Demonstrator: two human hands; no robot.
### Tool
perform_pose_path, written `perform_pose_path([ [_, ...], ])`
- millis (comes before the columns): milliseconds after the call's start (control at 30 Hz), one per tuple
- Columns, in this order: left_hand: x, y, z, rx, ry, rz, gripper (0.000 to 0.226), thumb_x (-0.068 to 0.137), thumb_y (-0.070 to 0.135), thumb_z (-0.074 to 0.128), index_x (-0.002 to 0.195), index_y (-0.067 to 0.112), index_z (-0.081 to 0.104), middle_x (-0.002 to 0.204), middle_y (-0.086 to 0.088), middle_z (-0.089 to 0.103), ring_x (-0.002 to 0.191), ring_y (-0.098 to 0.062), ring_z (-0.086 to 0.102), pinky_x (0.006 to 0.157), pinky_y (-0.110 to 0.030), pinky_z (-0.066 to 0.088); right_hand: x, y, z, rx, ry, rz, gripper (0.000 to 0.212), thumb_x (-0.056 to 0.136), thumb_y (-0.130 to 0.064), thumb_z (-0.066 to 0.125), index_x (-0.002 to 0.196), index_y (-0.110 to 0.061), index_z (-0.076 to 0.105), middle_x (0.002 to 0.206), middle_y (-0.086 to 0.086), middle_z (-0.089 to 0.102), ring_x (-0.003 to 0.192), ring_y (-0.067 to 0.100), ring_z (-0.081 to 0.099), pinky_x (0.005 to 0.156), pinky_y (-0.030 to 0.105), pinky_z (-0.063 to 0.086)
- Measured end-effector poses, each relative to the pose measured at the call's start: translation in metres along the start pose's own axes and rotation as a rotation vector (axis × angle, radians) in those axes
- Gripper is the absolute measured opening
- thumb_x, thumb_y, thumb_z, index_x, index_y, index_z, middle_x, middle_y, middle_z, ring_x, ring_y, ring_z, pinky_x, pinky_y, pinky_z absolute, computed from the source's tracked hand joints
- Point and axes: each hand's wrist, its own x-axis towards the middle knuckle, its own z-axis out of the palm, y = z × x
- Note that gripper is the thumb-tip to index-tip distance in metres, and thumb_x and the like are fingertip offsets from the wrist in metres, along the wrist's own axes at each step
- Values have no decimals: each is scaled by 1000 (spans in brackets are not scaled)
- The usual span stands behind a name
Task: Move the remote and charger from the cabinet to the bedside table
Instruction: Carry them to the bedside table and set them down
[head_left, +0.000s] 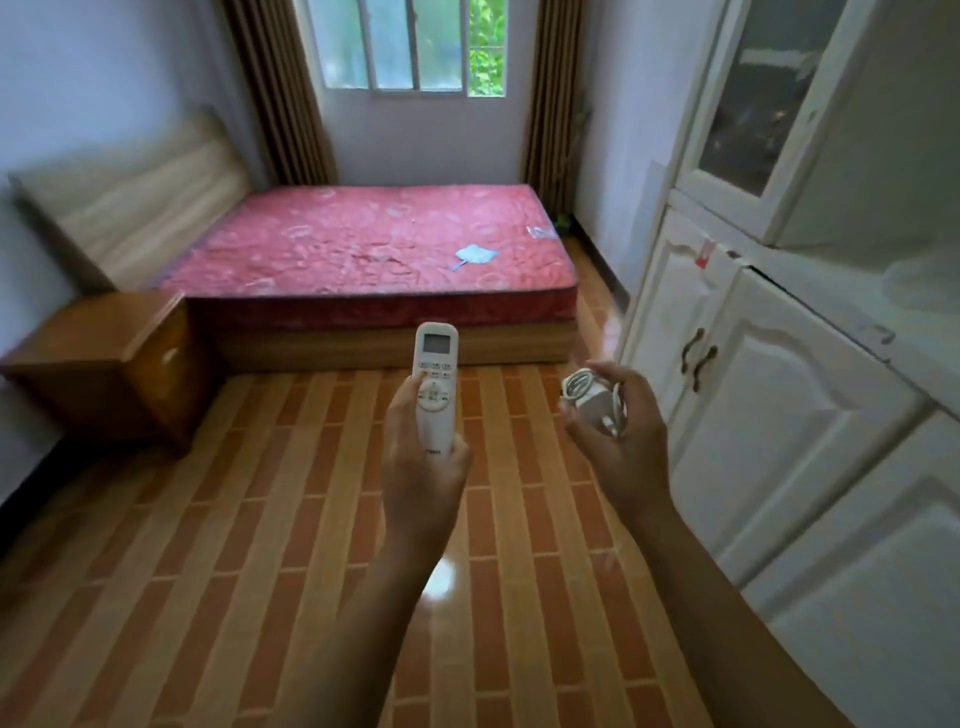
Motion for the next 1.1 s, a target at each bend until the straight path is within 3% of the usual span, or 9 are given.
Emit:
perform_pose_path([
  [67, -4, -11, -14, 74, 51, -59, 69, 78, 1, 64, 136, 16, 31, 132, -2, 42, 108, -10, 45, 78, -5, 44, 1, -2, 20, 31, -84, -13, 42, 73, -22, 71, 111, -23, 52, 106, 1, 58, 96, 8, 57, 78, 17, 48],
  [133, -7, -20, -26, 130, 100, -113, 69, 79, 3, 63, 136, 20, 29, 135, -5, 42, 113, -18, 48, 82, -25, 52, 2, -4, 35, 54, -150, -36, 44, 74, -16, 73, 112, -19, 52, 104, -4, 54, 98, -4, 52, 77, 7, 43],
  [200, -10, -26, -35, 163, 153, -173, 69, 80, 4, 62, 137, 21, 27, 136, -9, 42, 115, -20, 47, 84, -34, 52, 4, -4, 46, 71, -198, -58, 43, 74, -11, 73, 112, -15, 53, 103, -7, 52, 97, -5, 51, 74, 6, 43],
  [367, -12, -36, -52, 198, 264, -279, 69, 80, 4, 62, 137, 23, 28, 137, -9, 43, 118, -19, 44, 89, -33, 47, 9, 10, 72, 119, -324, -63, 44, 75, -19, 73, 113, -21, 52, 109, 3, 56, 93, 16, 58, 68, 17, 50],
  [500, -13, -42, -54, 219, 336, -351, 70, 79, 3, 64, 136, 22, 29, 134, -8, 44, 115, -18, 45, 83, -27, 43, 10, 21, 90, 189, -428, -55, 43, 76, -21, 71, 114, -22, 50, 109, 2, 54, 92, 17, 58, 68, 19, 51],
  [567, -16, -46, -54, 238, 350, -380, 69, 80, 4, 64, 136, 23, 29, 133, -6, 44, 113, -16, 44, 81, -27, 44, 10, 29, 99, 214, -495, -46, 43, 77, -20, 70, 114, -23, 49, 109, -2, 52, 92, 18, 58, 68, 27, 55],
  [733, -22, -66, -57, 285, 362, -499, 71, 80, 5, 64, 137, 24, 28, 135, -4, 42, 116, -19, 44, 85, -39, 54, 10, 47, 126, 255, -612, -13, 44, 75, -22, 71, 113, -25, 49, 107, -6, 53, 90, 18, 59, 69, 34, 55],
  [933, 9, -103, -59, 295, 382, -539, 66, 81, 5, 63, 136, 23, 31, 135, -3, 43, 116, -17, 44, 83, -33, 53, 27, 59, 176, 276, -686, 18, 42, 76, -18, 71, 113, -22, 51, 106, -3, 54, 89, 13, 58, 65, 17, 51],
  [1100, 60, -148, -69, 293, 399, -553, 63, 81, 4, 62, 135, 23, 34, 134, -2, 44, 115, -15, 44, 80, -25, 50, 54, 66, 242, 306, -749, 64, 40, 76, -19, 70, 111, -24, 51, 105, -5, 55, 88, 17, 60, 67, 26, 53],
])
